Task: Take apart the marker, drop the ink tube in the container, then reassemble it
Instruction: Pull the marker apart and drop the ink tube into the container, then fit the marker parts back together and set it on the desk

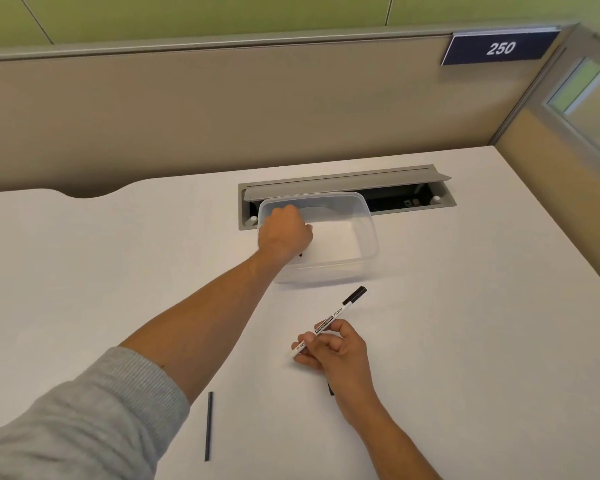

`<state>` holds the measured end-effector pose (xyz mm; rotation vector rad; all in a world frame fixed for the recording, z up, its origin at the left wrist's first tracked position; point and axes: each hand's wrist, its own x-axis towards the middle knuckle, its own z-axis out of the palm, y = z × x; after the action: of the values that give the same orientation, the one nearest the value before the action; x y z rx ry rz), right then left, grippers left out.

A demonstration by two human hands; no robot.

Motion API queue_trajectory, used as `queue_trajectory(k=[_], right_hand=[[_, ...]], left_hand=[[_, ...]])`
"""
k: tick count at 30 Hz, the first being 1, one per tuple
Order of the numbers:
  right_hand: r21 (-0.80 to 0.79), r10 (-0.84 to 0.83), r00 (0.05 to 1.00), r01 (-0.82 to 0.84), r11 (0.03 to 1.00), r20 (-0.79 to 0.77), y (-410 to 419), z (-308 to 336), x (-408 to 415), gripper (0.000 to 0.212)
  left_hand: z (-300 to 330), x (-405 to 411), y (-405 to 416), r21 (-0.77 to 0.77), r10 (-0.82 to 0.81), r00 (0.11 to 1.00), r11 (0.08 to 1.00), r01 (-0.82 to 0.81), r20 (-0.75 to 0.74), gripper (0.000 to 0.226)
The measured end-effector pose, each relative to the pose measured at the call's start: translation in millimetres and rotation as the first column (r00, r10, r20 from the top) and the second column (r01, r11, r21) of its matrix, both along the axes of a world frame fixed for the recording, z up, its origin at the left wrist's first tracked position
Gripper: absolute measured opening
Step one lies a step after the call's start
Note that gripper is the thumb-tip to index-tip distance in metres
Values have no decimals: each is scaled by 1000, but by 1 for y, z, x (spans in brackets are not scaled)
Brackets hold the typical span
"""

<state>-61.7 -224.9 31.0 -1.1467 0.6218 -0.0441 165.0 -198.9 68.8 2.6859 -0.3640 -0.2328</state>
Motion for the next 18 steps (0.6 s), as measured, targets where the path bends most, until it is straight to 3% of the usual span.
queue_trajectory(k=[5,10,14,18], right_hand=[[6,-3,1000,2,1000,20,6,3,-4,18],[-13,14,1000,-14,1000,19,13,7,-8,18],[-25,24,999,-24,999,26,18,10,-13,19],[-17,15,999,-15,1000,28,22,10,-20,19]], left_hand=[[13,-30,31,-268,95,990,961,-64,107,16],[21,-70,62,-467,106,968,884,13,226,18],[20,-95,93,-528,198,953,848,-49,229,17],[3,-123,131,-480,295,940,858,-182,170,14]])
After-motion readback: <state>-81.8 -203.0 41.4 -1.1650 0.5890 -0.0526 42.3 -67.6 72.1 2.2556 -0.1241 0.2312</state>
